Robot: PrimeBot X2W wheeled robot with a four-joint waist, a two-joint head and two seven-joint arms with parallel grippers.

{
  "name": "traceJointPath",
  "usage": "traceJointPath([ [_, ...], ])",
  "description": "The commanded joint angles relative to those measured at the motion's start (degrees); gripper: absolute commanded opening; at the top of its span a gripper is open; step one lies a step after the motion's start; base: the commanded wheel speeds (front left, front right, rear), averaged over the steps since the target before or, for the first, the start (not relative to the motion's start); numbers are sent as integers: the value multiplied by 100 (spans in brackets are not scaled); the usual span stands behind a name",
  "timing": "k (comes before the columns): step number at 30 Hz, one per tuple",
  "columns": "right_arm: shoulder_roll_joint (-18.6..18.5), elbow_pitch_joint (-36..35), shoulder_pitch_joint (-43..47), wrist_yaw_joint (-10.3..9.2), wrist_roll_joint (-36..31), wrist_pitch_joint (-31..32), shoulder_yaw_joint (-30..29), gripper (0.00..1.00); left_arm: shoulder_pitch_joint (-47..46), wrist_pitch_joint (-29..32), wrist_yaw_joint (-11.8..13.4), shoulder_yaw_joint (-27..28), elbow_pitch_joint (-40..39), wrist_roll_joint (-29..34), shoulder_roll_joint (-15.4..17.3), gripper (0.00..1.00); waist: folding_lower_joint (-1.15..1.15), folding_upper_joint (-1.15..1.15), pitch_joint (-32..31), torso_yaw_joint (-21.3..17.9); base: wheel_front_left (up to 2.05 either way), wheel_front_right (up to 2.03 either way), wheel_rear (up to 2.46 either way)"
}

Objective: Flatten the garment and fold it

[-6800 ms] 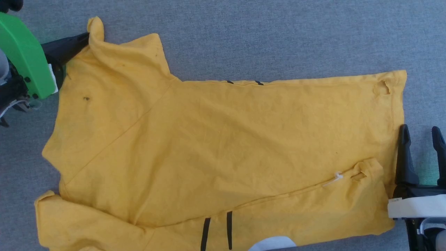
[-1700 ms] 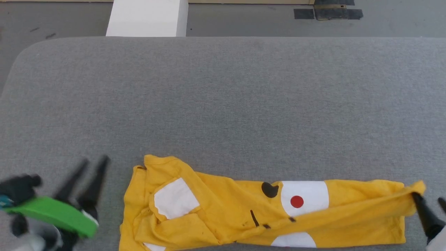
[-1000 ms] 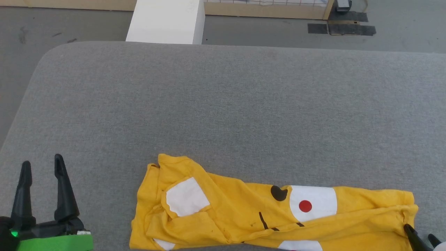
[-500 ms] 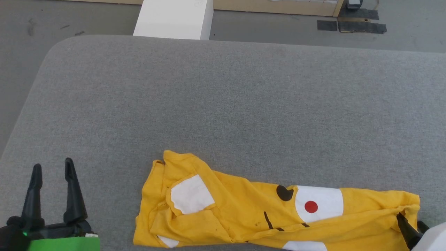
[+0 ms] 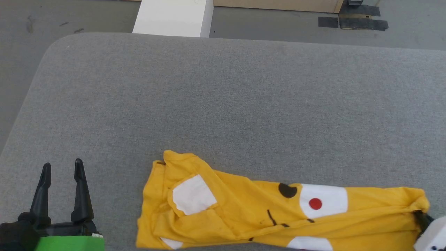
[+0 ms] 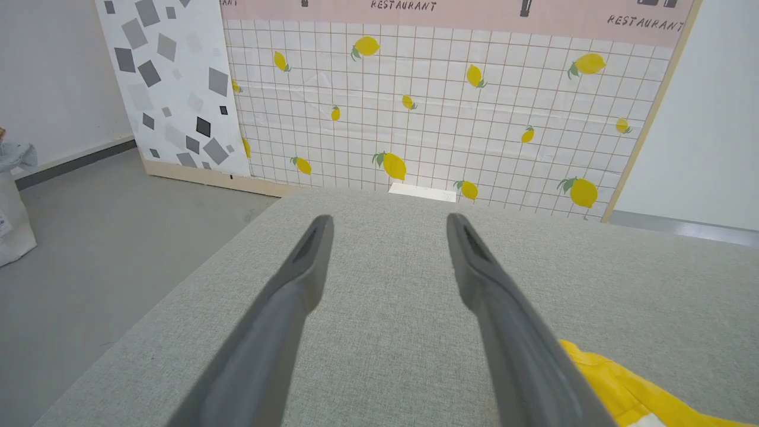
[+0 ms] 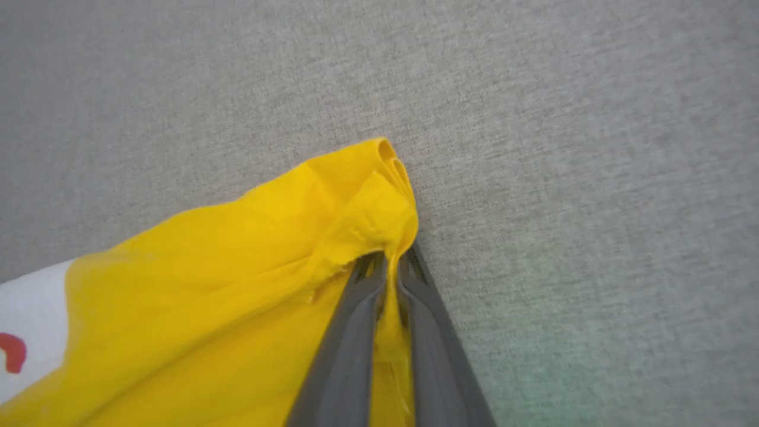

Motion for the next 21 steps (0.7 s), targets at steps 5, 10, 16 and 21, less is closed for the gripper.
traceJointPath([
  [5, -27, -360, -138, -14, -501, 127, -661, 0, -37, -20, -40, -49, 111, 127, 24, 100, 0, 0, -29, -22, 0, 0, 0],
  [10, -207, -678, -184, -14, -852, 365, -1239, 0, -14, -20, -40, -83, 164, 152, 15, 100, 0, 0, -61, -53, 0, 0, 0],
  [16, -315, -955, -180, -14, -860, 675, -1243, 0, 9, -20, -40, -124, 213, 227, 19, 100, 0, 0, -177, -57, 0, 0, 0],
  [21, -116, -1532, 74, -14, -82, 1369, -30, 0, 72, -20, -40, -155, 267, 312, -45, 100, 0, 0, -398, 1, 0, 0, 0],
])
